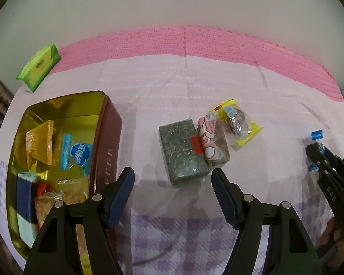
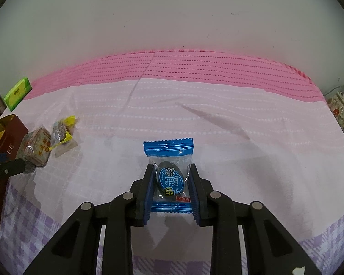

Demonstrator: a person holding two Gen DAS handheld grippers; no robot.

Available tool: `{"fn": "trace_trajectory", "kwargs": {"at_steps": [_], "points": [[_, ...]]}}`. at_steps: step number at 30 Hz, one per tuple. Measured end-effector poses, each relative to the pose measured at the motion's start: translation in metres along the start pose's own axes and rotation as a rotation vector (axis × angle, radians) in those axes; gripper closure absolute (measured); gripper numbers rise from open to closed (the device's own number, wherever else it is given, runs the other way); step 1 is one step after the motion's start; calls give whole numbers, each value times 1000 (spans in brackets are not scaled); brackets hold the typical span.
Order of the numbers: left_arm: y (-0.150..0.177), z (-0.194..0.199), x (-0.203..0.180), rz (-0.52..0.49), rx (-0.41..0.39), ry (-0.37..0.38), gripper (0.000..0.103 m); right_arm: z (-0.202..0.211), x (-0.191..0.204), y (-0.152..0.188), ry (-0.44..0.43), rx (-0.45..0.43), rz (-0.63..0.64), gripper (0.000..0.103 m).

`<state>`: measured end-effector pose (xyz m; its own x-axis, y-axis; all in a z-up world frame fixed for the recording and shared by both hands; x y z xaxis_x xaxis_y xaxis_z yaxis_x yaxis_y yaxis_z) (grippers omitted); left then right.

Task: Organize snacks
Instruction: 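Grasp the dark green cake block with the left tool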

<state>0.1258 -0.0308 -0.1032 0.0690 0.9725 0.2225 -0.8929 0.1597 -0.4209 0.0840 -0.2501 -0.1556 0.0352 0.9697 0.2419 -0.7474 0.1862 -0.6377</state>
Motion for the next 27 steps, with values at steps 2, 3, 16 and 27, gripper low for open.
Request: {"fn": "trace_trajectory", "kwargs": {"at_steps": [2,3,16,27], "points": [[-3,-4,-1,5,12,0,34,1,-1,0,-5,-2,-4,77],[-5,-6,-2,6,18,1,35,0,-1,0,-6,-2,-4,77],[-22,-24,-13,17,54,12,58,0,-1,0,-10,-2,-5,77],[-4,-18,-9,-6,51,19,67,0,-1,0,-12,-2,-5,77]]}}
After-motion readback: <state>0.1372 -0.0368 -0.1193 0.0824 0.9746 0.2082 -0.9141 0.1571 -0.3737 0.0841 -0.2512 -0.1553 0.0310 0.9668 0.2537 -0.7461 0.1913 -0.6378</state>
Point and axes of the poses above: each gripper's, at about its wrist camera, not at the fingertips, and z roughly against the way its jaws point, x to its left, y to its underside, the point moved 4 cm from there along -z, roughly the way its jaws point, and after that the axes turned 13 degrees about -y, right-handed, at the moved point
